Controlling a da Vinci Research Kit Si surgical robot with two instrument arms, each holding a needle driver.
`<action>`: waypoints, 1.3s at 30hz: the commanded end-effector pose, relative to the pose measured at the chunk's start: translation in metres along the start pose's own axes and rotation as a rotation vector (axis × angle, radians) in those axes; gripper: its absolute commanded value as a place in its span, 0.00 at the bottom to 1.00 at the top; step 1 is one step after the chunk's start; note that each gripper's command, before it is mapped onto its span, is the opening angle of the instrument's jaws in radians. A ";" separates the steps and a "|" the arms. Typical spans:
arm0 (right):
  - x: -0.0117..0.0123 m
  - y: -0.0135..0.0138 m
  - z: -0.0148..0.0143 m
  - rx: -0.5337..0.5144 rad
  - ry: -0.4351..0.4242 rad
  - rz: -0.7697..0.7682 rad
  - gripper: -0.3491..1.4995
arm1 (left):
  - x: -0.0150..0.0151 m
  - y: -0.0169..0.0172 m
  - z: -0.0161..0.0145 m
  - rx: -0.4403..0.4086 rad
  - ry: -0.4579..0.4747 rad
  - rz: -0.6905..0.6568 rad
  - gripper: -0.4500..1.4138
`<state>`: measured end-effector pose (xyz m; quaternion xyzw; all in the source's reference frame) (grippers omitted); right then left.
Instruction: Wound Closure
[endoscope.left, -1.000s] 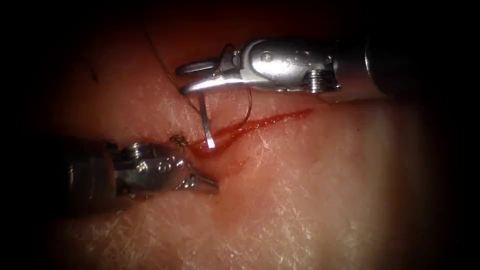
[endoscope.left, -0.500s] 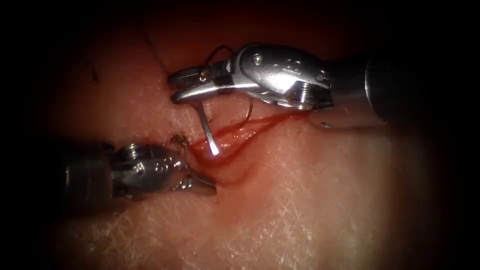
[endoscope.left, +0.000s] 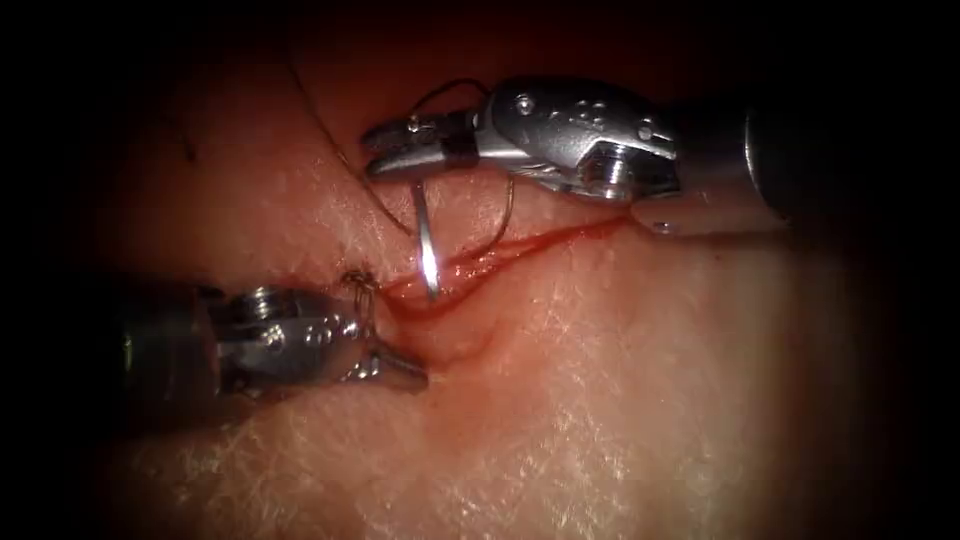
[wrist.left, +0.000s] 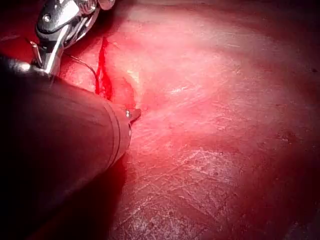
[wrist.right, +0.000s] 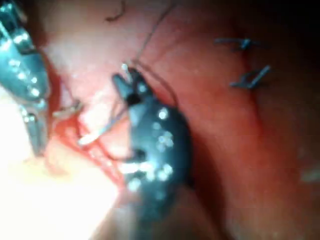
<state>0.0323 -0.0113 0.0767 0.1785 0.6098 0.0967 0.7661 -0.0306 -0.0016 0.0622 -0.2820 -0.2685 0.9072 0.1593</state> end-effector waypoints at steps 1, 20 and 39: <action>-0.0007 0.0000 0.0008 -0.026 -0.008 -0.003 0.00 | 0.0001 0.0001 0.0009 -0.002 0.000 0.001 0.00; -0.0009 -0.0008 0.0004 -0.045 -0.014 0.084 0.00 | 0.0003 0.0008 0.0019 0.003 -0.006 0.000 0.00; -0.0015 -0.0027 0.0016 0.050 -0.032 0.210 0.00 | -0.0006 -0.0004 0.0023 -0.003 -0.008 -0.011 0.00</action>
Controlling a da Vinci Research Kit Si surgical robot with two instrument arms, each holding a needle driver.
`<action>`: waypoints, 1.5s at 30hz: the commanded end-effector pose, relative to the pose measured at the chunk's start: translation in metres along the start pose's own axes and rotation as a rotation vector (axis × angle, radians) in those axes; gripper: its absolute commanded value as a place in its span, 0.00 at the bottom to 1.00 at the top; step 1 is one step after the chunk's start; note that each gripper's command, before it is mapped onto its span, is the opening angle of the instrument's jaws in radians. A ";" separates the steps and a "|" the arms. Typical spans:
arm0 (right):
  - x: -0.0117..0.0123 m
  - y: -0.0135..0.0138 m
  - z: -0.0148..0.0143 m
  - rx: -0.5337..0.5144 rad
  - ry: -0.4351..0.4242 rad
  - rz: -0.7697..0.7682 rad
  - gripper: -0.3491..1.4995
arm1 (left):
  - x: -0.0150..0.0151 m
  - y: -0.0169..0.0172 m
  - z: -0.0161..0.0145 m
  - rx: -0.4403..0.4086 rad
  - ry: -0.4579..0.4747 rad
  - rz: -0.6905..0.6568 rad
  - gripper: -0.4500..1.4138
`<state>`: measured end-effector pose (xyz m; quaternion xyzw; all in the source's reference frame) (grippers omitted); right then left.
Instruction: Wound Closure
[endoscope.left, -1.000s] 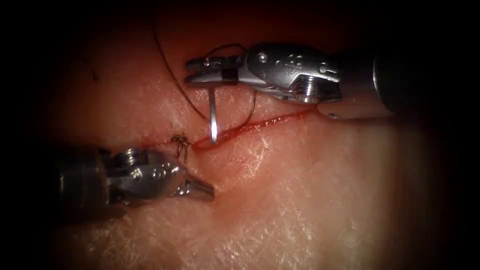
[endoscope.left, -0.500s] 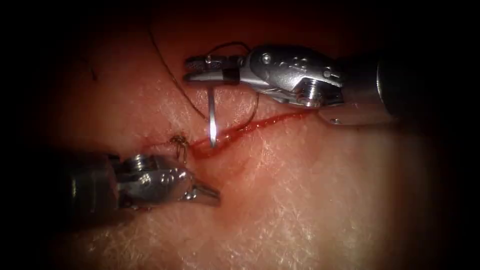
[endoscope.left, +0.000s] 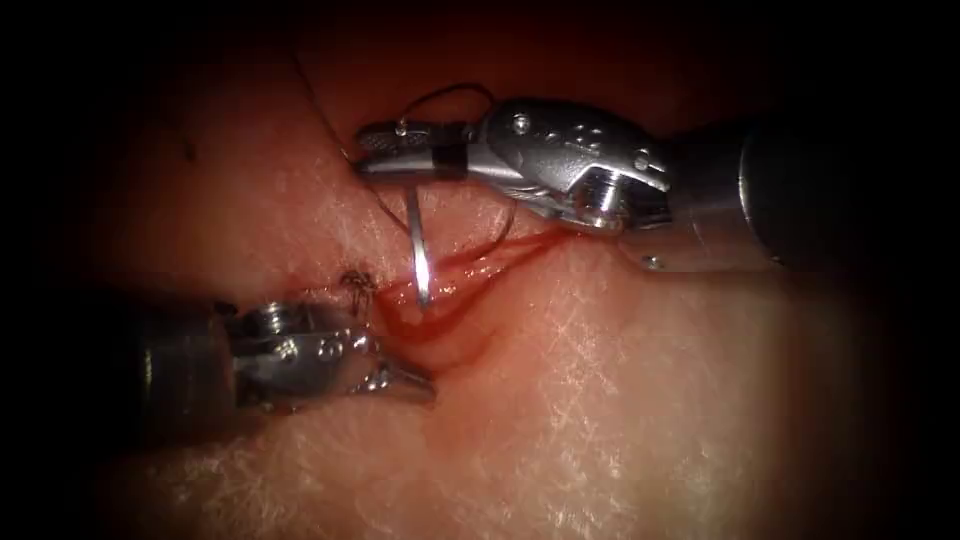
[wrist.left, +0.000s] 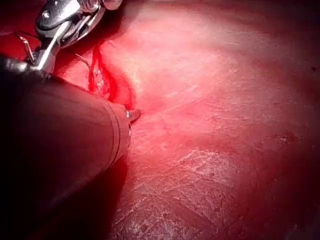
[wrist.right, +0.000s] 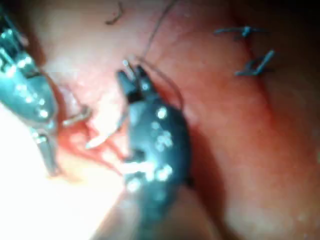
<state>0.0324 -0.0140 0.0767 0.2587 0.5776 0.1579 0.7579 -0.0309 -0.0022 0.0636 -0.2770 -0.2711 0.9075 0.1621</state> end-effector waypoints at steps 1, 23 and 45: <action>-0.0005 0.0000 0.0010 0.004 0.001 0.011 0.00 | 0.0000 -0.0001 0.0009 -0.001 0.000 -0.002 0.00; -0.0026 -0.0021 0.0012 0.012 -0.003 0.290 0.00 | -0.0001 -0.0002 0.0009 -0.002 0.000 0.000 0.00; -0.0027 -0.0047 0.0017 0.100 -0.020 0.610 0.00 | -0.0002 -0.0003 0.0008 -0.003 0.000 0.002 0.00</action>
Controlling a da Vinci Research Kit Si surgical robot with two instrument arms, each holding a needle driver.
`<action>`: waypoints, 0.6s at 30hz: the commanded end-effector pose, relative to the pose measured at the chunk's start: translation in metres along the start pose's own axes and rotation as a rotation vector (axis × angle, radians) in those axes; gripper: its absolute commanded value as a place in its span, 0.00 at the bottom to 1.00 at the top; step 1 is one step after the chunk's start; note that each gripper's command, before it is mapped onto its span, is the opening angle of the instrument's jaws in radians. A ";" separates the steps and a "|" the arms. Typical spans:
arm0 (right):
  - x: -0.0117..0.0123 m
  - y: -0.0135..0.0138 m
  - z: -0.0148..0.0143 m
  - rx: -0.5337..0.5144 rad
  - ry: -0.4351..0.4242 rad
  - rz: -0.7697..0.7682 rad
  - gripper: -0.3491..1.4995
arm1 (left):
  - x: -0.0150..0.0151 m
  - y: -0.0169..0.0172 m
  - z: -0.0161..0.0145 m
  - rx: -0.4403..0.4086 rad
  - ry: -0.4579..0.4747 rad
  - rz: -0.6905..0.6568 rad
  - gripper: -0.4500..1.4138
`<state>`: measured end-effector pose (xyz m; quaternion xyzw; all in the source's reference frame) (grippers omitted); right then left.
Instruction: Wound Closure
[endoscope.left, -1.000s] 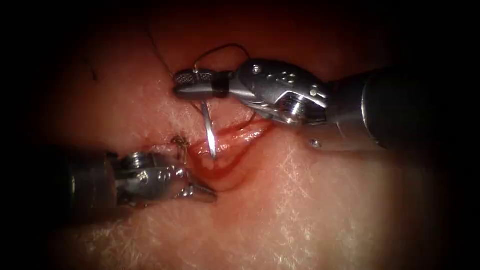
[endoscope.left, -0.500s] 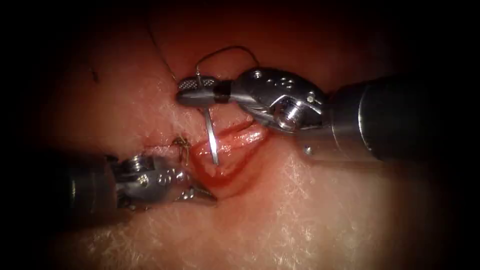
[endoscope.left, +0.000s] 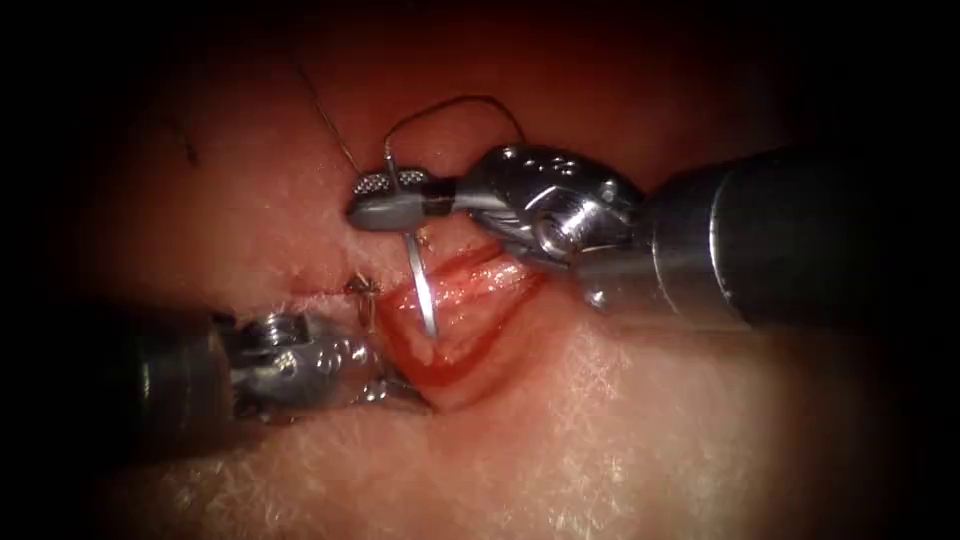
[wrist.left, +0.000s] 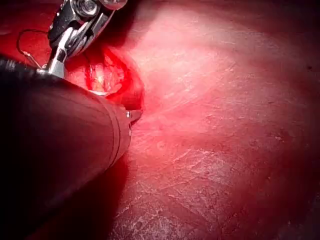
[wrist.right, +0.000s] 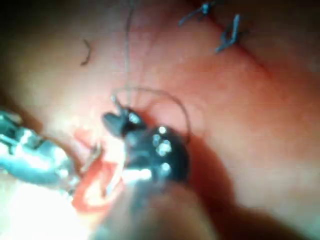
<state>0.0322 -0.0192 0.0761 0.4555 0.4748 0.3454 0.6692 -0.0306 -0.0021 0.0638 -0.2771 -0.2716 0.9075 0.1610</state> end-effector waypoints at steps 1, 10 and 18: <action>-0.0004 0.0001 0.0010 0.005 -0.003 0.025 0.00 | 0.0000 -0.0001 0.0009 -0.002 0.000 0.001 0.00; -0.0011 -0.0010 0.0008 0.001 -0.040 0.140 0.00 | -0.0001 -0.0002 0.0008 -0.006 0.000 0.002 0.00; -0.0017 -0.0014 0.0005 -0.007 -0.061 0.233 0.00 | -0.0001 -0.0002 0.0008 -0.006 -0.003 0.002 0.00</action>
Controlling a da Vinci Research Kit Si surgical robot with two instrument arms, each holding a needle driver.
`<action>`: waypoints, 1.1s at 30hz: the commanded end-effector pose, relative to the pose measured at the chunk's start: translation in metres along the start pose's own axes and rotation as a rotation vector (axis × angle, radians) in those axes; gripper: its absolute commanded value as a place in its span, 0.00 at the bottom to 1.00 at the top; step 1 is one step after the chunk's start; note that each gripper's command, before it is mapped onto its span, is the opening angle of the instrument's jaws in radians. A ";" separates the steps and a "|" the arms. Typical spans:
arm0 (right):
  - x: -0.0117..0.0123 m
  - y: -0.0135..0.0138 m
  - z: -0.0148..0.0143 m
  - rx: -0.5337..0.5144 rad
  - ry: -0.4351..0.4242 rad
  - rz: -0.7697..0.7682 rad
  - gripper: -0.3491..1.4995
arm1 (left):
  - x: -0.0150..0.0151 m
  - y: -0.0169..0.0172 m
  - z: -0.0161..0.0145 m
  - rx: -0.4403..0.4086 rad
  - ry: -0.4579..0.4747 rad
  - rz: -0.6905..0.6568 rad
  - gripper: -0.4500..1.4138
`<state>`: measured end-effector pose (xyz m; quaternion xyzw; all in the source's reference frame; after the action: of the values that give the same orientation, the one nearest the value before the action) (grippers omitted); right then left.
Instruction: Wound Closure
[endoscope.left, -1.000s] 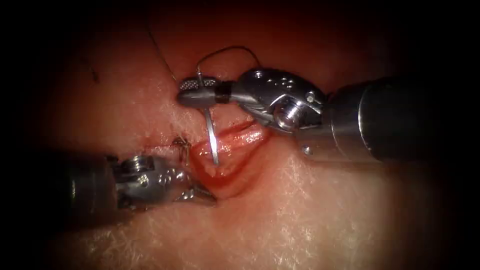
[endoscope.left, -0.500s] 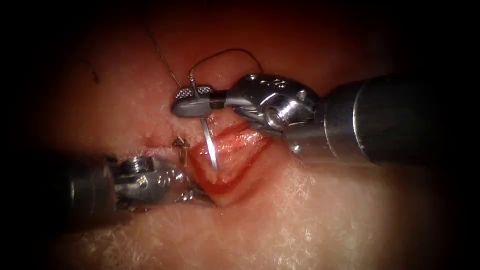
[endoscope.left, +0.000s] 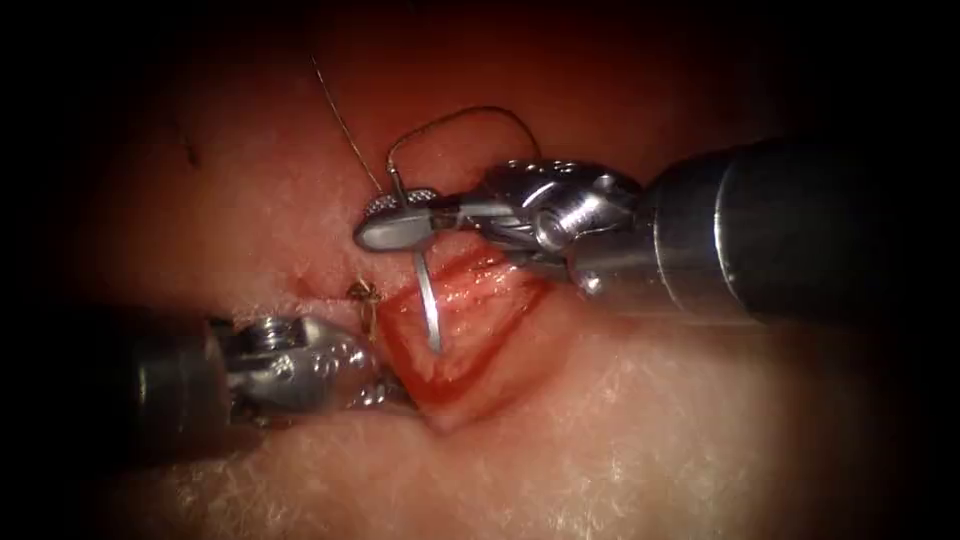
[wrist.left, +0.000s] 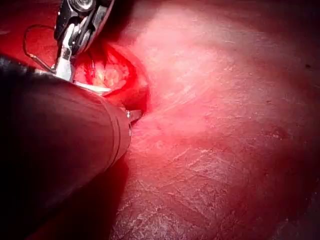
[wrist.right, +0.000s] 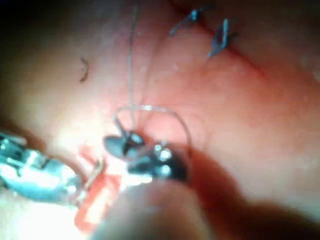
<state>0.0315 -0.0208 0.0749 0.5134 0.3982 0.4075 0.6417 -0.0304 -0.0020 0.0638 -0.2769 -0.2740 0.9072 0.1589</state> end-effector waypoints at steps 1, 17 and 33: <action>-0.0003 0.0003 0.0008 0.003 -0.002 0.011 0.00 | 0.0000 -0.0001 0.0009 0.002 0.000 0.000 0.00; -0.0014 -0.0009 0.0012 0.021 -0.009 0.111 0.00 | -0.0001 -0.0003 0.0008 0.004 -0.001 0.002 0.00; -0.0023 -0.0022 0.0015 0.070 -0.049 0.219 0.00 | -0.0002 -0.0004 0.0007 0.006 -0.001 0.003 0.00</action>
<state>0.0317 -0.0235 0.0726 0.5855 0.3376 0.4485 0.5849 -0.0301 -0.0018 0.0640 -0.2762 -0.2702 0.9086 0.1586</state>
